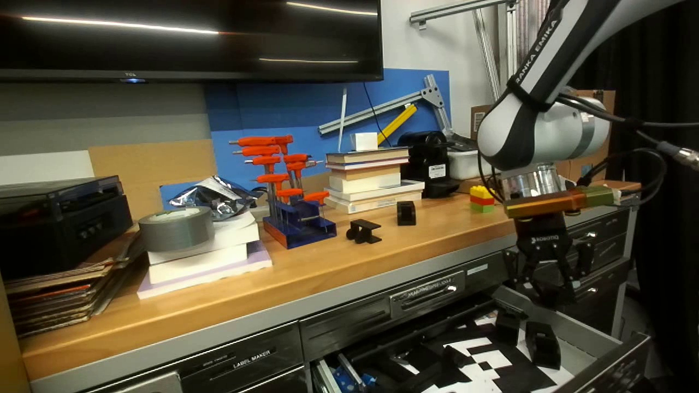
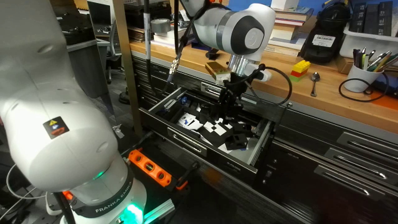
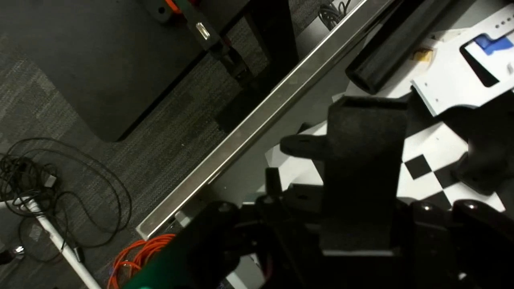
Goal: Put the black objects on the table into the open drawer and then close the drawer
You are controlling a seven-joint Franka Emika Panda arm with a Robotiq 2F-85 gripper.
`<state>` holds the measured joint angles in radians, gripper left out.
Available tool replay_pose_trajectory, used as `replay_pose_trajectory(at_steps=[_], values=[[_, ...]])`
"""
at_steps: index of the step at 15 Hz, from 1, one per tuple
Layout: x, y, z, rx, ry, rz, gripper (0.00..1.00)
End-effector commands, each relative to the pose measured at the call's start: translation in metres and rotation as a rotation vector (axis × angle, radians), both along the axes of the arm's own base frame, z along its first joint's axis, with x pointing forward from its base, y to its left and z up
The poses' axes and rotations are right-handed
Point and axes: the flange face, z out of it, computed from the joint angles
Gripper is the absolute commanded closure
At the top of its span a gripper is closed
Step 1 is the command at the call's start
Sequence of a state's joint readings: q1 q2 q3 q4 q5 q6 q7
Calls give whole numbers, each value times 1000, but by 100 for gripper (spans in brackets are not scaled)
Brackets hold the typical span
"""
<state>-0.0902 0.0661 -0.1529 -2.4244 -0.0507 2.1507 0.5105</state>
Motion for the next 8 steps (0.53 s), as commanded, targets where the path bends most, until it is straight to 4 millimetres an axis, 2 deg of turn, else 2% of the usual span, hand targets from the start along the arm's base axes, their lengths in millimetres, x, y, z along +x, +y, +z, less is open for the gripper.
replay_pose_trajectory(at_steps=[1,8], values=[[-2,22,-34,12,-10,54,73],[14,66,-97,2,-79,153,73]])
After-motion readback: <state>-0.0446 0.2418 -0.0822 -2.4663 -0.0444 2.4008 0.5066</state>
